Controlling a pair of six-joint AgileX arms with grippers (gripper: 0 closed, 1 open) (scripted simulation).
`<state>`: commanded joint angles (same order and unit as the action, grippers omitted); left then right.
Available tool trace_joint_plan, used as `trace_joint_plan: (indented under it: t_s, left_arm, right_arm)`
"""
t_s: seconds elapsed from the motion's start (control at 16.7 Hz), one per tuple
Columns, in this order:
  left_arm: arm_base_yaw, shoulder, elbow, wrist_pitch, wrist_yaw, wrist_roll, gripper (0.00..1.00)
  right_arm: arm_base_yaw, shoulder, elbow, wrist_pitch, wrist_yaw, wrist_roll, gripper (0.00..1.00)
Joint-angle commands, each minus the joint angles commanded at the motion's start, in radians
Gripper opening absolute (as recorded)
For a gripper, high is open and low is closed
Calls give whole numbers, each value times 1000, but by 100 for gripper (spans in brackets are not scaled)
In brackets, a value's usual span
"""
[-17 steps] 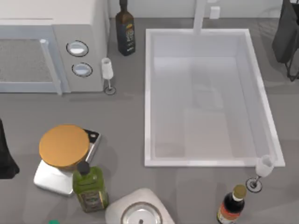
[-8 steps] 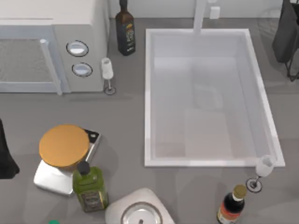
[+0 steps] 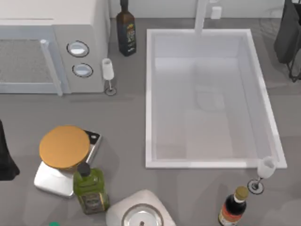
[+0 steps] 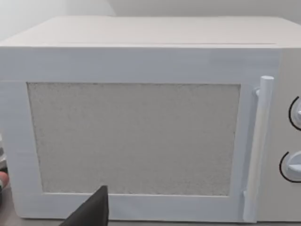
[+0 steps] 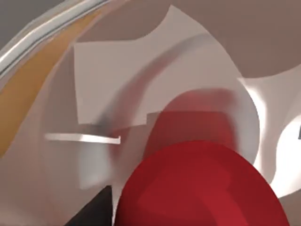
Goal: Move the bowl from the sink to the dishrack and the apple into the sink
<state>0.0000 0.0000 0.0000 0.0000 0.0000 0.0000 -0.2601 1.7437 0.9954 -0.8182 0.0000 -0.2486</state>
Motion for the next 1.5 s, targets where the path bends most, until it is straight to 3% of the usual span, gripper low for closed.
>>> trace_joint_plan:
  t_s: [0.48,1.26,1.5]
  left_arm:
    - [0,0,0,0,0,0,100]
    - [0,0,0,0,0,0,100]
    - [0,0,0,0,0,0,100]
  right_arm:
    - [-1,48,-65,109,0,1,100]
    - [-1,48,-65,109,0,1,2]
    - [-1,48,-65,109,0,1,0]
